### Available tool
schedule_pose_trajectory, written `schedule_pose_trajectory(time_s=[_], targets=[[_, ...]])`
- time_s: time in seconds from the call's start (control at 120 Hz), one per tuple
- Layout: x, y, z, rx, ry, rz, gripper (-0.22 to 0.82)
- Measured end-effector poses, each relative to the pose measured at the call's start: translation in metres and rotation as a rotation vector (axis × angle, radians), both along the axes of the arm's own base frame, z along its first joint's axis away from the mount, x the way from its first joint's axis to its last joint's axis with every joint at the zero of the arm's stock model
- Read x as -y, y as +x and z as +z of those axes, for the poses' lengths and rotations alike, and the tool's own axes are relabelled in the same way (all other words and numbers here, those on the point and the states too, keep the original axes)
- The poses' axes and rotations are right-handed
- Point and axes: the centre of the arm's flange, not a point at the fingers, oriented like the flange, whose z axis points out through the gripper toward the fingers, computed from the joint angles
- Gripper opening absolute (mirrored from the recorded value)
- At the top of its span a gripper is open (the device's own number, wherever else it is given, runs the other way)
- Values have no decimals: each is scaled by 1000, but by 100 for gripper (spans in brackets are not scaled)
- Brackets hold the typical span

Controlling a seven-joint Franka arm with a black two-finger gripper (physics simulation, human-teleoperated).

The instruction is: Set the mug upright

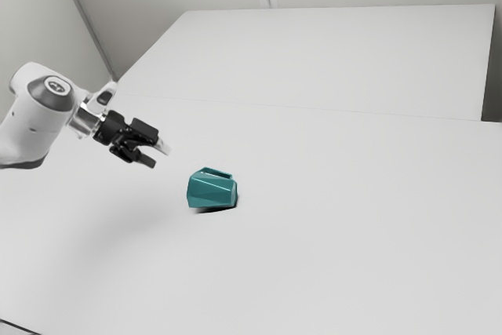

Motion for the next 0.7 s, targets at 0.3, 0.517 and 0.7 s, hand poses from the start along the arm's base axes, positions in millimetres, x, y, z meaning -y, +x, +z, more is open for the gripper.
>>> schedule_pose_trajectory(time_s=[0.3,0.517,0.7], targets=[[-4,4,-42,56,-84,-20,57],[7,12,-67,114,-156,-28,57],[1,13,-87,155,-194,-28,57]])
